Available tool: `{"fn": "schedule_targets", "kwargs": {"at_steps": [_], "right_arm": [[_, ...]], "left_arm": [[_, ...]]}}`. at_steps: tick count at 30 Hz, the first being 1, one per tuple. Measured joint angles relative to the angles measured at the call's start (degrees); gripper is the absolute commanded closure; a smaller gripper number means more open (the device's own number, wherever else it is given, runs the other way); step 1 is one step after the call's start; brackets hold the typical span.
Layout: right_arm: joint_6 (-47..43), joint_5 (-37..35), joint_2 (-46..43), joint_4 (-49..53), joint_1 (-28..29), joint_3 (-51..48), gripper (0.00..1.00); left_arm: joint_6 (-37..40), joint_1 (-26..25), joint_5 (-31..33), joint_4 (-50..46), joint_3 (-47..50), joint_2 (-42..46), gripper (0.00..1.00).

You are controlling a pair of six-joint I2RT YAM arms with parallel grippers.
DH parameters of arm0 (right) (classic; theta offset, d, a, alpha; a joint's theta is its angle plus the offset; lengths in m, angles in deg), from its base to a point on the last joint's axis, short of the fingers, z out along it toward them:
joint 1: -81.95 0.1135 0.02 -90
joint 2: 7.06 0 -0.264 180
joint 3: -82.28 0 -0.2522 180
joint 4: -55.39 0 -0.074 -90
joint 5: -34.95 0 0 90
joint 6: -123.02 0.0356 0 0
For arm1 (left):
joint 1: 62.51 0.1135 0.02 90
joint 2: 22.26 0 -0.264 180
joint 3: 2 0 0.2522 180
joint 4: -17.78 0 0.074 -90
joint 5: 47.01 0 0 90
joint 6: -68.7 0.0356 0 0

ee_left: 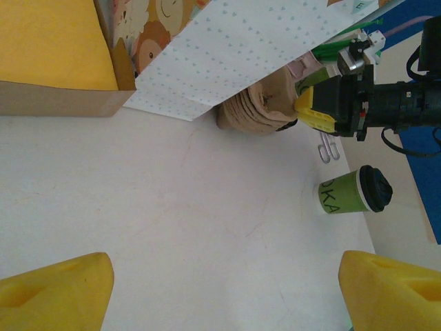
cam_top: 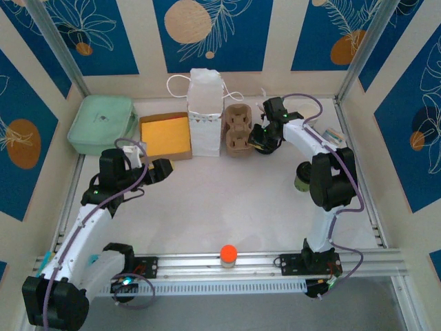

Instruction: Pack the takeout coffee

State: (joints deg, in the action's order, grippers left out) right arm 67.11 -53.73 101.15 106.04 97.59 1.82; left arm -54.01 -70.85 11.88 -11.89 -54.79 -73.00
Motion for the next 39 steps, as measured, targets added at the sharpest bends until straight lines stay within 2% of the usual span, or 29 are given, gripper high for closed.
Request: {"fn": "schedule_targets", "kwargs": {"at_steps": [7, 18, 30, 39], "right_arm": [[0.0, 0.0, 0.0, 0.1, 0.5, 0.4, 0.82], [-0.1, -0.7, 0.0, 0.7, 0.5, 2.3, 1.0], [0.0, 0.6, -0.9, 1.3, 0.3, 3.0, 1.0], [0.7, 5.6, -7.9, 0.0, -1.4, 0.6, 1.0]], "left_arm": [[-0.2, 0.0, -0.2, 0.0, 0.0, 0.0, 0.15], [-0.4, 0.0, -0.4, 0.4, 0.0, -0.8, 0.15], [-0.4, 0.0, -0.4, 0.4, 0.0, -0.7, 0.16], [-0.4, 0.0, -0.4, 0.4, 0.0, -0.6, 0.16]]}}
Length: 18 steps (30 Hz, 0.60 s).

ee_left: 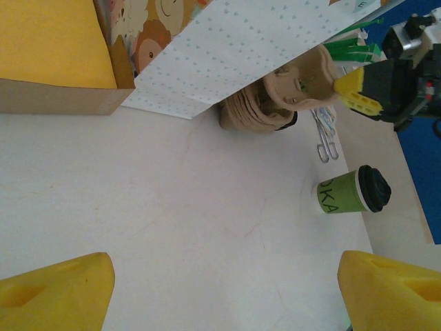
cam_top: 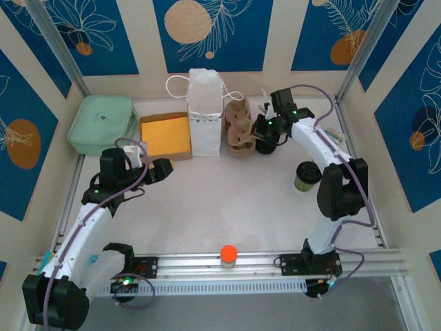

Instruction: Pack the takeout coffee

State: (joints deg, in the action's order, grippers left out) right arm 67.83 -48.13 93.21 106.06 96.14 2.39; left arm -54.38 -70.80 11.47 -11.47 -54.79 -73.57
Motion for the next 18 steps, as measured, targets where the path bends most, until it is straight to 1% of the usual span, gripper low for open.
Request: {"fn": "schedule_targets", "kwargs": {"at_steps": [5, 9, 14, 16, 18], "right_arm": [[0.8, 4.6, -3.4, -1.6, -1.9, -4.8, 1.0], [0.8, 8.6, -4.1, -2.7, -3.1, -8.8, 1.0], [0.3, 11.0, -4.1, -3.0, -4.7, -12.4, 1.0], [-0.1, 11.2, -4.1, -3.1, -5.3, -12.8, 0.98], [-0.5, 11.3, -4.1, -3.1, -5.6, -12.8, 0.94]], "left_arm": [[0.0, 0.0, 0.0, 0.0, 0.0, 0.1, 0.16], [0.0, 0.0, 0.0, 0.0, 0.0, 0.2, 0.16], [0.0, 0.0, 0.0, 0.0, 0.0, 0.2, 0.16], [0.0, 0.0, 0.0, 0.0, 0.0, 0.2, 0.16], [0.0, 0.0, 0.0, 0.0, 0.0, 0.2, 0.16]]}}
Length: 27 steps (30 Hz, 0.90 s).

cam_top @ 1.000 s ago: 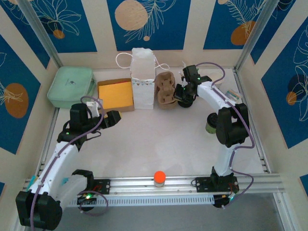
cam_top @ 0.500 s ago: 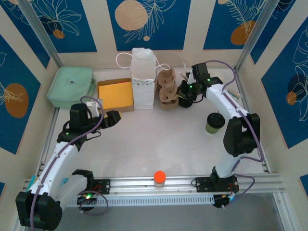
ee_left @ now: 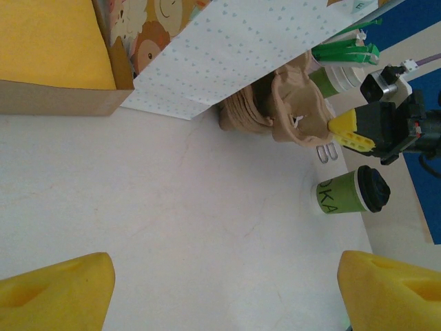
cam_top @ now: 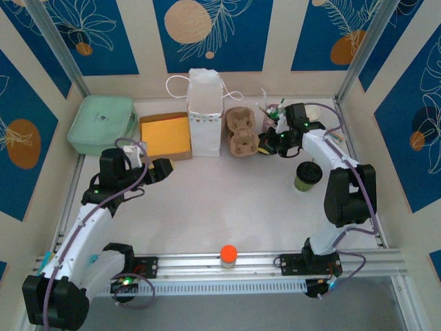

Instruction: Pack the takeout coffee

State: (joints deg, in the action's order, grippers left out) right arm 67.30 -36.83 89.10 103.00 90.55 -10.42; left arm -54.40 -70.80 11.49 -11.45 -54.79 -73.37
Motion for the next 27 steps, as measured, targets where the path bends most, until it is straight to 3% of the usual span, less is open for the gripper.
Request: {"fn": "schedule_targets", "kwargs": {"at_steps": [7, 17, 27], "right_arm": [[-2.2, -3.0, 0.1, 2.2, 1.2, 2.2, 0.8], [-4.8, -20.3, 0.0, 9.3, 9.2, 11.6, 0.64], [-7.7, -33.1, 3.7, 15.7, 14.8, 23.3, 0.57]], "left_arm": [[0.0, 0.0, 0.0, 0.0, 0.0, 0.0, 0.16], [0.0, 0.0, 0.0, 0.0, 0.0, 0.0, 0.16], [0.1, 0.0, 0.0, -0.1, 0.0, 0.1, 0.16]]}}
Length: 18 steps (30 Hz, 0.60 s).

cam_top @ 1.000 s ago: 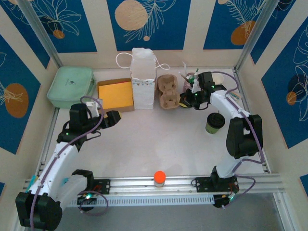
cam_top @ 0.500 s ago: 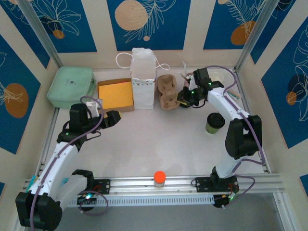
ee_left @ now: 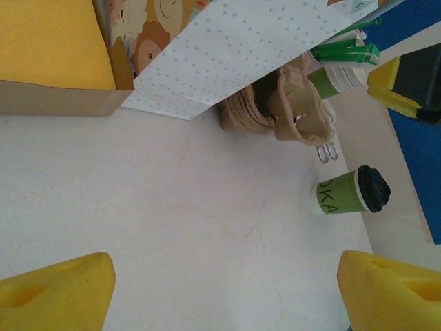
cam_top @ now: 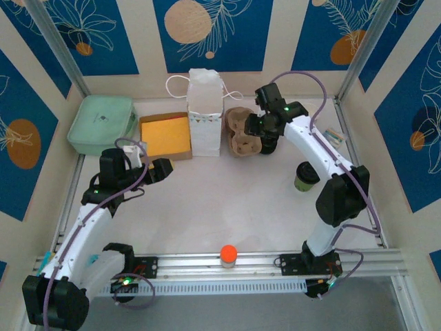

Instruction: Pack the takeout coffee

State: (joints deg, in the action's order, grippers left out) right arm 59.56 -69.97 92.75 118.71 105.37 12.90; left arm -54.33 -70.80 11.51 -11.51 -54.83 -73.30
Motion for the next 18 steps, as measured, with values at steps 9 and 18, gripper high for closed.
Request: {"fn": "schedule_targets", "kwargs": {"at_steps": [9, 18], "right_arm": [[-2.4, -3.4, 10.6, 3.4, 1.1, 8.3, 0.5], [-3.7, -4.3, 16.3, 5.4, 1.5, 13.1, 0.42]], "left_arm": [[0.2, 0.0, 0.0, -0.4, -1.0, 0.2, 0.16], [0.4, 0.0, 0.4, -1.5, -1.2, 0.7, 0.16]]}}
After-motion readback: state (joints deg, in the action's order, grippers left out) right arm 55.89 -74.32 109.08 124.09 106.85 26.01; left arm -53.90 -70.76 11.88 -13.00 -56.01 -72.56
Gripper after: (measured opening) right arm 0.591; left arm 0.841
